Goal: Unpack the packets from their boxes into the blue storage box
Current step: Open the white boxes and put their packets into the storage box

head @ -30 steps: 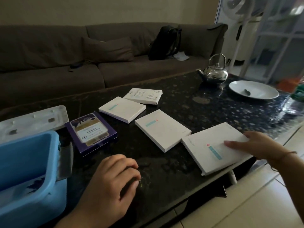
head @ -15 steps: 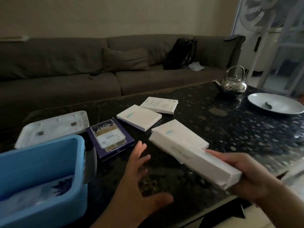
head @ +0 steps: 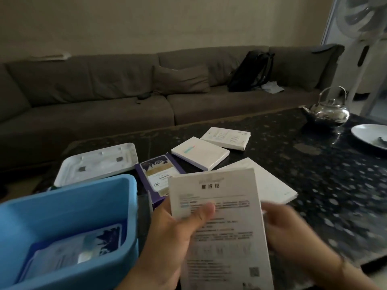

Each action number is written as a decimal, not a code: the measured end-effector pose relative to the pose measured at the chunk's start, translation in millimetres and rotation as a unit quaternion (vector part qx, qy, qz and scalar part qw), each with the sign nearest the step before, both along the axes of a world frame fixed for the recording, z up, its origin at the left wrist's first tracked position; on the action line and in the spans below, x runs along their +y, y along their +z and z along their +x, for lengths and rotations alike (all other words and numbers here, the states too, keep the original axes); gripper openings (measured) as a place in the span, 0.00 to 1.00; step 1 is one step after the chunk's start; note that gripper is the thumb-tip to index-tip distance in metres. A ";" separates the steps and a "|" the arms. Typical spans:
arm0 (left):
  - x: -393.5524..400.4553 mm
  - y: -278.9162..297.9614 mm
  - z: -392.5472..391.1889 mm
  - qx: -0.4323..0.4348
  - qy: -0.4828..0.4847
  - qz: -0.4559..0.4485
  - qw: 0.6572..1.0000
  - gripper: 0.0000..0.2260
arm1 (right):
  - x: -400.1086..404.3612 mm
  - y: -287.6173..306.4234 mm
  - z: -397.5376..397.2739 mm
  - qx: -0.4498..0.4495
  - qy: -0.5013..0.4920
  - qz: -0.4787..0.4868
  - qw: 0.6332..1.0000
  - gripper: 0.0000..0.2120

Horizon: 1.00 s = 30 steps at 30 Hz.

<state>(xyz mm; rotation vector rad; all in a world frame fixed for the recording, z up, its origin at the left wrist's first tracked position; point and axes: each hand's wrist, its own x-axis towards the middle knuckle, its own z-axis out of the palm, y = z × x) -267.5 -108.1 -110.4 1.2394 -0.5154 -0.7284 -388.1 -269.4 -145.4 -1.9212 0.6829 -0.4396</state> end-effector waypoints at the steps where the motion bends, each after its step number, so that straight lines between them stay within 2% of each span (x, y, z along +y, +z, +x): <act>1: 0.0 -1.9 1.9 0.004 -0.010 0.013 1.000 0.11 | -5.0 14.0 -2.1 -0.044 -0.023 -0.014 0.999 0.07; 3: 0.8 -1.6 1.3 0.013 -0.015 0.043 0.999 0.14 | -14.5 30.1 -9.3 -0.136 -0.115 -0.120 0.977 0.03; 4: 1.2 0.8 -0.4 0.011 -0.005 0.068 0.998 0.14 | -12.1 34.9 -10.1 -0.187 -0.103 -0.187 0.959 0.07; 6: 2.6 1.4 0.1 0.015 0.000 0.093 0.996 0.12 | -0.6 36.2 -9.5 -0.194 -0.060 -0.305 0.930 0.13; 8: 2.4 2.8 -0.5 0.017 -0.008 0.106 0.994 0.10 | -2.4 42.4 -3.0 -0.183 -0.018 -0.378 0.908 0.16; 11: 3.5 3.9 0.3 0.016 -0.030 0.111 0.993 0.11 | 3.9 48.1 13.9 -0.135 0.034 -0.369 0.919 0.24; 13: 4.3 5.0 0.8 0.021 -0.043 0.099 0.994 0.10 | 6.9 45.0 22.4 -0.120 0.059 -0.371 0.919 0.25; 21: 4.5 0.6 7.1 0.002 -0.086 0.123 0.989 0.12 | -1.9 37.5 25.9 -0.106 0.067 -0.274 0.954 0.09; 26: 4.5 -1.5 6.4 -0.013 -0.092 0.131 0.987 0.13 | -3.7 27.8 25.1 -0.131 0.062 -0.300 0.943 0.09; 30: 3.7 -1.5 6.5 -0.015 -0.096 0.130 0.987 0.13 | -4.6 26.2 23.4 -0.169 0.058 -0.397 0.900 0.12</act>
